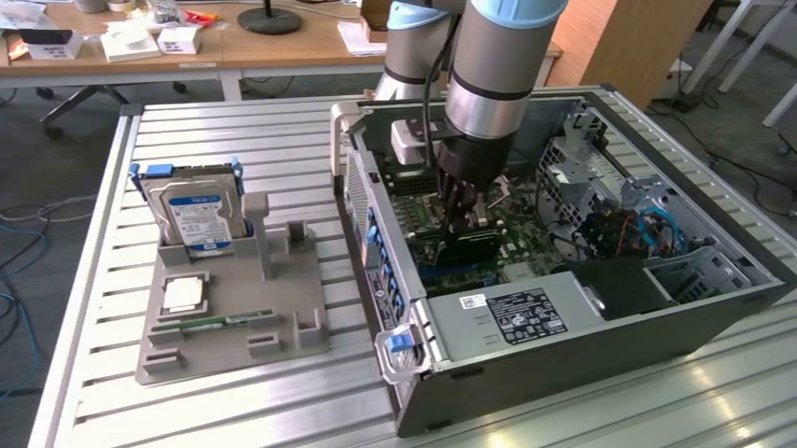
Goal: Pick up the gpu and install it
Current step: 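Press down on the gpu until it lock into place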
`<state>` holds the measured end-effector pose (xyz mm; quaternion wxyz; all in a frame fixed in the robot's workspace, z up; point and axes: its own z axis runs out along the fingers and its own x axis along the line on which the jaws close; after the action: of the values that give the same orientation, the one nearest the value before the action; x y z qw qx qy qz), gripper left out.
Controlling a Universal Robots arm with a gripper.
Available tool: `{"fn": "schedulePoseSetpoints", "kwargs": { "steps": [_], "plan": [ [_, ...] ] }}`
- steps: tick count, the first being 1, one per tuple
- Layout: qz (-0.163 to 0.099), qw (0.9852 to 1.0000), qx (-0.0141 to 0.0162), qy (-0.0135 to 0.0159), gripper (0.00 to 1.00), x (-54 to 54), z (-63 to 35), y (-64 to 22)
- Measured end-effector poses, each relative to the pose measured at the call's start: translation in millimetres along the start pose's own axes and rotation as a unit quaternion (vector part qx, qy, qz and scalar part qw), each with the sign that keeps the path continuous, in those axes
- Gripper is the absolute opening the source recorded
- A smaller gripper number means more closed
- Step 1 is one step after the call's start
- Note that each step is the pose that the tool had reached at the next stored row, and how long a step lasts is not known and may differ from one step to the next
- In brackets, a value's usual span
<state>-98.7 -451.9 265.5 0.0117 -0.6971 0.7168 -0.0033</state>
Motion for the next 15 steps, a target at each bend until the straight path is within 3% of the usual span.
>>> {"fn": "schedulePoseSetpoints", "kwargs": {
  "steps": [15],
  "plan": [
    [0.0, 1.0, -0.0001, 0.0001, 0.1, 0.1, 1.4, 1.0]
  ]
}}
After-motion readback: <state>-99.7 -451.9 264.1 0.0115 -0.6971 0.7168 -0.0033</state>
